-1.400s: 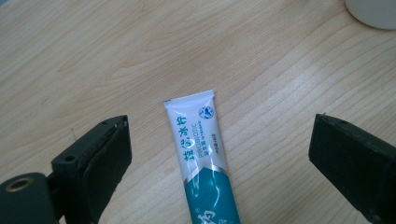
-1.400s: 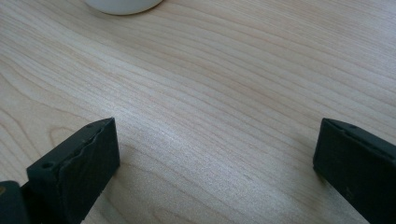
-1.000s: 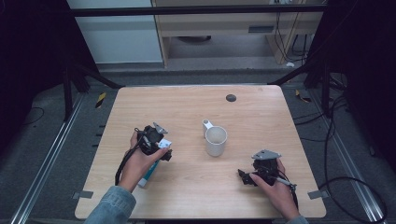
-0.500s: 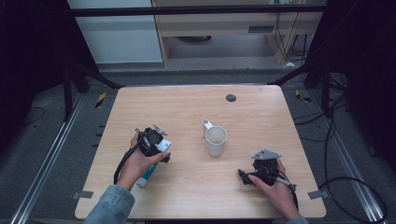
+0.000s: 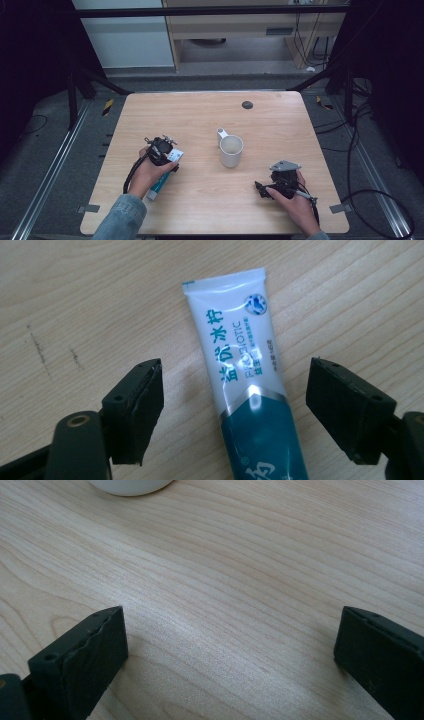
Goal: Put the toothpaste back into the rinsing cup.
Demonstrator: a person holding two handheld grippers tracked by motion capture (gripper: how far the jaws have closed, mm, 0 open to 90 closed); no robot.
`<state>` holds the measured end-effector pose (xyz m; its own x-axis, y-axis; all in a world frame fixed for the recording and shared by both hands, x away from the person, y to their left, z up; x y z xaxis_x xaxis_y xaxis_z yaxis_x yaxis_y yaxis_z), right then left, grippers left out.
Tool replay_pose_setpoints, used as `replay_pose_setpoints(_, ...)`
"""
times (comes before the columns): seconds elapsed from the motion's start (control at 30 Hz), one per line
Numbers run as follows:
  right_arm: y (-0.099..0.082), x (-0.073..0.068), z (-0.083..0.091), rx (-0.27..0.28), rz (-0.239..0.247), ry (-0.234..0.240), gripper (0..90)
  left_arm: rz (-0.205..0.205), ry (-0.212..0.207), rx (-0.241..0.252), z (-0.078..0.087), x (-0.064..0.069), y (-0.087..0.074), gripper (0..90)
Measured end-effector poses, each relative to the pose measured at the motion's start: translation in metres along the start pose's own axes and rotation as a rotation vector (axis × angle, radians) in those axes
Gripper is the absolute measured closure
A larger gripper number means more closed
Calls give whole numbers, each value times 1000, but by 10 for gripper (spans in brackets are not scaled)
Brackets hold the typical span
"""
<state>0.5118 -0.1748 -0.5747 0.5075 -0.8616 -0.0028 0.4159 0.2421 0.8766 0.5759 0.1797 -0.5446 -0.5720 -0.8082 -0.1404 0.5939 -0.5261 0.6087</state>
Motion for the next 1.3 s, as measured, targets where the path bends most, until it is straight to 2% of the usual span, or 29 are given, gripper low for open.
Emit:
replay_pose_setpoints(0.2, 0, 0, 0, 0, 0, 0, 10, -1, -2, -33, -2, 2, -3, 269)
replay_pose_setpoints(0.8, 0, 0, 0, 0, 0, 1, 10, 51, -40, -50, -9, 5, 0, 392)
replay_pose_setpoints(0.87, 0, 1, -1, 4, 14, -3, 10, 54, -43, -51, -9, 5, 1, 402)
replay_pose_setpoints(0.9, 0, 0, 0, 0, 0, 0, 10, 60, -46, -49, -10, 5, 1, 405)
replay_pose_setpoints(1.03, 0, 0, 0, 0, 0, 1, 10, 51, -55, -59, -10, 5, 1, 424)
replay_pose_setpoints(1.07, 0, 1, -1, 5, 15, -3, 10, 53, -55, -58, -10, 5, 1, 429)
replay_pose_setpoints(1.1, 0, 0, 0, 0, 0, 0, 10, 53, -55, -58, -10, 5, 1, 431)
replay_pose_setpoints(1.3, 0, 0, 0, 0, 0, 1, 10, 60, -67, -65, -10, 4, 1, 449)
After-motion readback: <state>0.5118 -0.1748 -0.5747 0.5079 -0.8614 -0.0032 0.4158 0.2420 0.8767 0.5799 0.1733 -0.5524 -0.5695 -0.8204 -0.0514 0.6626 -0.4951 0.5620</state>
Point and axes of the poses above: each handheld gripper's, and its own axes: z roughly backward along the jaws, y roughly out of its top, x roughly to its right, the point moved 9 cm from there along -z, roughly forward along the jaws, and after that the axes turned 15 degrees about x, right-handed, at the moved point
